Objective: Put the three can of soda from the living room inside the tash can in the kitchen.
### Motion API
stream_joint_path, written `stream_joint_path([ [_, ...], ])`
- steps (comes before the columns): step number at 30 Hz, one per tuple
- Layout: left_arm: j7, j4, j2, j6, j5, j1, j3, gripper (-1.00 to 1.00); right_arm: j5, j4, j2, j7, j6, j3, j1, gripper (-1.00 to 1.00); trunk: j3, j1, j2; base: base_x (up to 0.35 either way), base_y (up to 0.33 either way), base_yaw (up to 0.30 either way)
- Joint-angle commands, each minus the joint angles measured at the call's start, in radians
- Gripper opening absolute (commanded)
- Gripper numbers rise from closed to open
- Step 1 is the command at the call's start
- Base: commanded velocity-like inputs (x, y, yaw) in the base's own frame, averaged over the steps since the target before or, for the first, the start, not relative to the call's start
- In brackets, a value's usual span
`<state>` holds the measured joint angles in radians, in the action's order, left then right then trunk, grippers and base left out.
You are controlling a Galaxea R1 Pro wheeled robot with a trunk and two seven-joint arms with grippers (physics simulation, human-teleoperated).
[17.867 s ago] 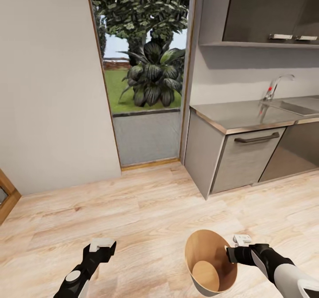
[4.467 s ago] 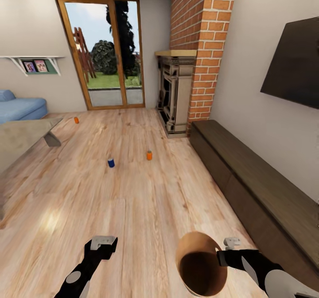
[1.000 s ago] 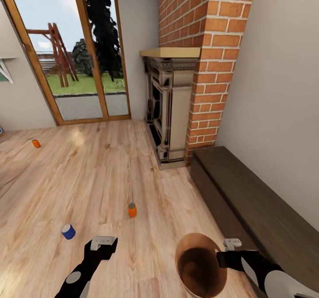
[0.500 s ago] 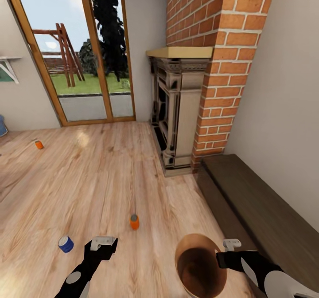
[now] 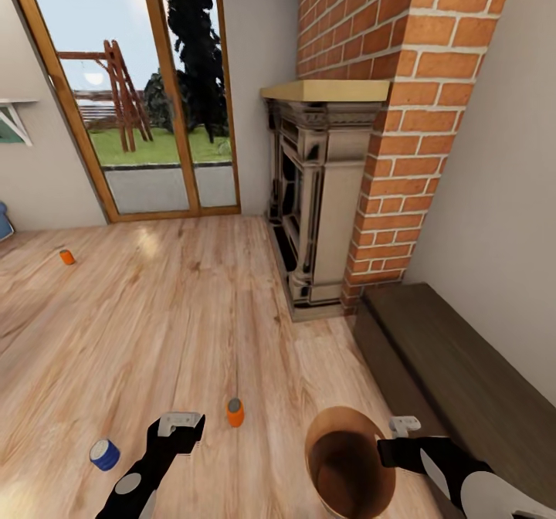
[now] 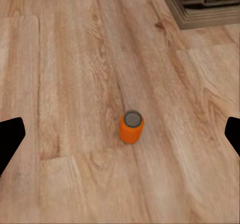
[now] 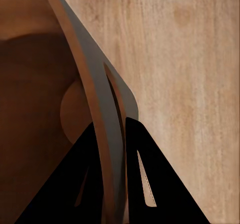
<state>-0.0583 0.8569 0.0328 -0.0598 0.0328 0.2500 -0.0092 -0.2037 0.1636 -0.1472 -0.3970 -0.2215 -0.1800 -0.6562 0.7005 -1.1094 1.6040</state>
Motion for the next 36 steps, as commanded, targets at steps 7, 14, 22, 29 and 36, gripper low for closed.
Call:
stream_joint_path([
  [7,0.000,-0.001,0.000,0.000,0.000,0.000,0.000,1.00,0.010,0.001,0.000,-0.009,-0.002,-0.009,0.000,-1.00,0.000,0.000,0.000,0.323,0.000,0.000],
  [14,0.000,-0.002,-0.001,0.000,-0.001,0.000,0.000,1.00,0.010,-0.001,0.000,-0.009,-0.002,-0.009,0.000,-1.00,0.000,0.000,0.000,0.323,0.000,0.000],
  [22,0.000,-0.002,-0.001,0.000,-0.001,0.000,0.000,1.00,0.010,-0.001,0.000,-0.009,-0.002,-0.009,0.000,-1.00,0.000,0.000,0.000,0.323,0.000,0.000],
  [29,-0.001,-0.001,0.000,0.000,0.000,0.000,0.000,1.00,0.010,0.000,0.000,-0.009,-0.002,-0.009,0.000,-1.00,0.000,0.000,0.000,0.323,0.000,0.000],
  [36,-0.002,0.002,0.001,0.000,0.001,0.000,-0.001,1.00,0.010,0.000,0.001,-0.009,-0.002,-0.009,0.000,-1.00,0.000,0.000,0.000,0.323,0.000,0.000],
])
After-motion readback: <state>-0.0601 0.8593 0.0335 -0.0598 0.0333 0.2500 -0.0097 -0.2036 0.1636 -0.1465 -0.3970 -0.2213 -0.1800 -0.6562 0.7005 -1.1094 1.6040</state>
